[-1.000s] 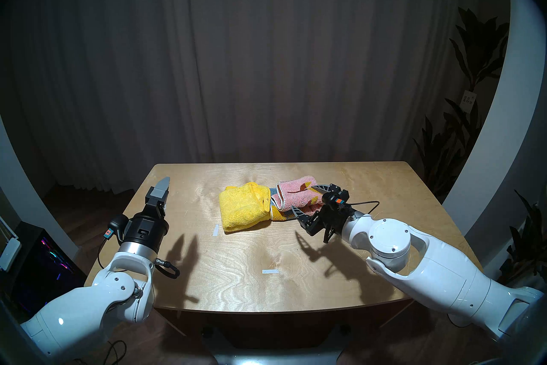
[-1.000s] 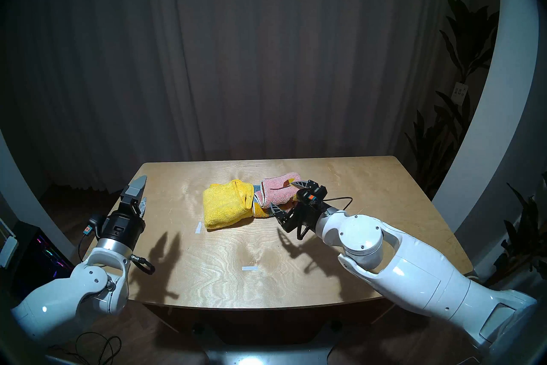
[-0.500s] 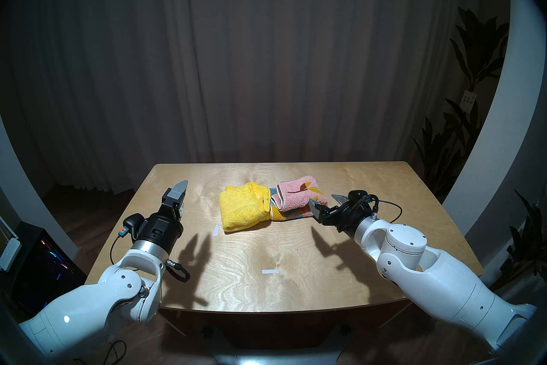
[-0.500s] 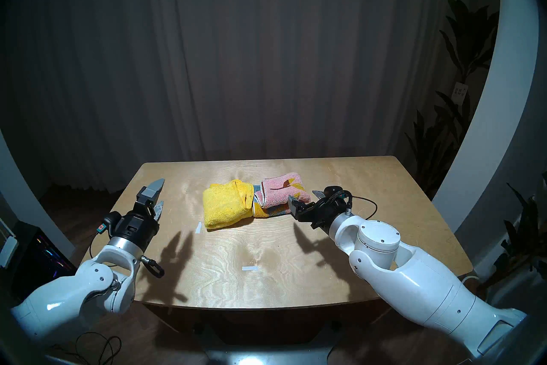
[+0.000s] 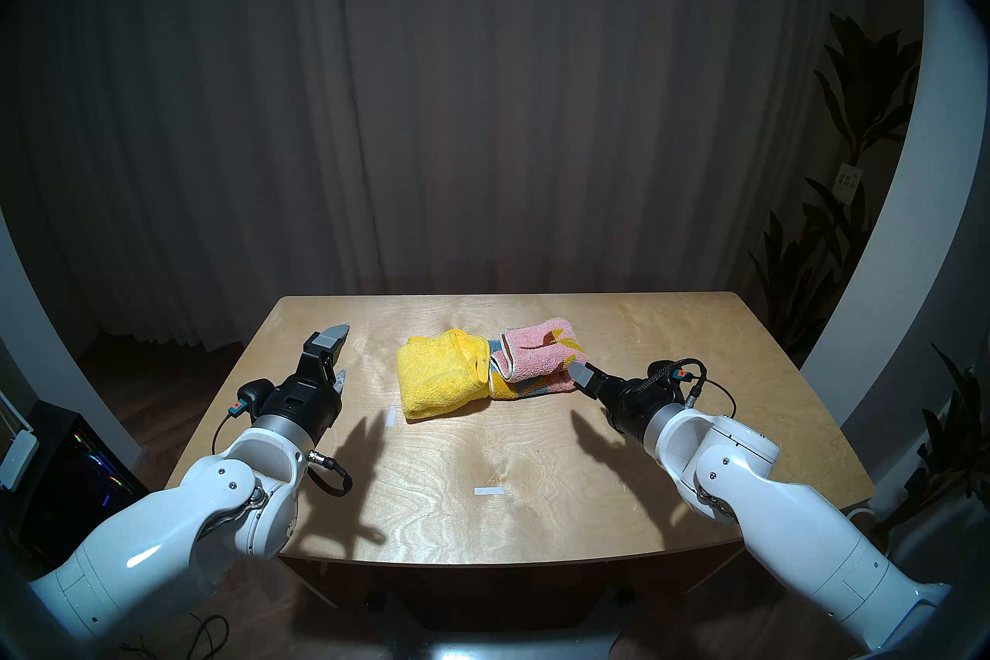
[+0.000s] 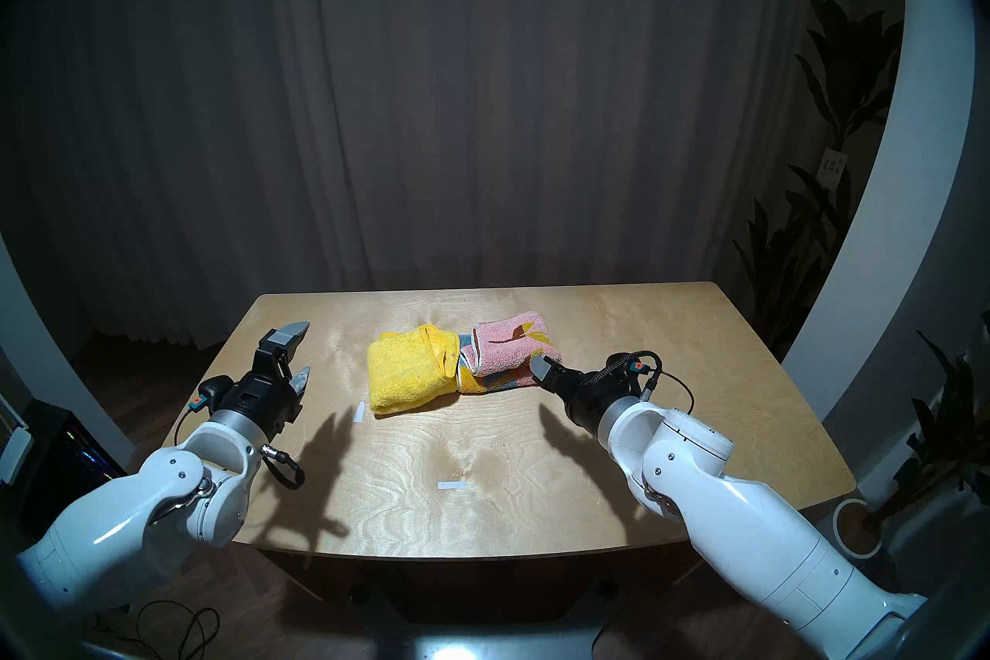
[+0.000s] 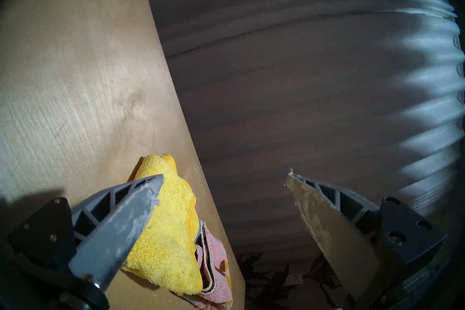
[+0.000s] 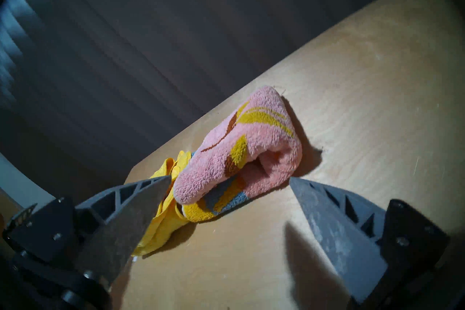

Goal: Fold each towel twice and stack them on table

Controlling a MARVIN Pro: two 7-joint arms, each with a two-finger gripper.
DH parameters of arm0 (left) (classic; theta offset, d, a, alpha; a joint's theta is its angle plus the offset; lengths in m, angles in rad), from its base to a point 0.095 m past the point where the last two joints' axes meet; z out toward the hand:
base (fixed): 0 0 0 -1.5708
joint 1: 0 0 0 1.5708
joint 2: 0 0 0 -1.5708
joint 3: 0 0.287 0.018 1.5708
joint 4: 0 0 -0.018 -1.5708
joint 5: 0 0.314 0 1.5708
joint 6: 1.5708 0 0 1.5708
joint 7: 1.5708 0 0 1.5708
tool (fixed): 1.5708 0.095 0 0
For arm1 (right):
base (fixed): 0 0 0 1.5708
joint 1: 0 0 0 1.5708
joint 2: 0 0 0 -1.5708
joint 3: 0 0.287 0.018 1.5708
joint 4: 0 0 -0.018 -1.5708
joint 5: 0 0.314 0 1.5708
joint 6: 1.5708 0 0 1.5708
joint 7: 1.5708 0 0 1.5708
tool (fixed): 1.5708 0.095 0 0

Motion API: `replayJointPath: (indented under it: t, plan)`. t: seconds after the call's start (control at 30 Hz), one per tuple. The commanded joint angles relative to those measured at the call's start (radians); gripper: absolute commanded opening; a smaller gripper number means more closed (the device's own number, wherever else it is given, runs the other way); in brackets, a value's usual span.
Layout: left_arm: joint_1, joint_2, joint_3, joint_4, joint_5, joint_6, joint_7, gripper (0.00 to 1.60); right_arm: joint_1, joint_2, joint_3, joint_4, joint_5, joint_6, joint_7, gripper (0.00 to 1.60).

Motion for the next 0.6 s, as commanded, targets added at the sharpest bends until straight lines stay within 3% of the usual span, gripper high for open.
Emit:
replayJointPath:
  t: [0.0, 0.17, 0.33, 0.57]
  plan:
    - [0.067, -0.025, -0.077, -0.011, -0.118, 0.014, -0.042, 1.60, 0.013, -0.076, 0.000, -0.038, 0.080, 0.001, -0.051, 1.60]
    - [0.130, -0.025, -0.110, -0.022, -0.188, 0.054, -0.075, 1.60, 0.059, -0.131, -0.020, -0.005, 0.140, 0.021, -0.100, 1.60]
    - [0.173, 0.026, -0.093, -0.023, -0.166, 0.131, -0.109, 1.60, 0.104, -0.196, -0.042, 0.049, 0.218, 0.030, -0.112, 1.60]
    - [0.246, 0.070, -0.123, -0.007, -0.154, 0.192, -0.171, 1.60, 0.163, -0.249, -0.084, 0.094, 0.253, 0.051, -0.125, 1.60]
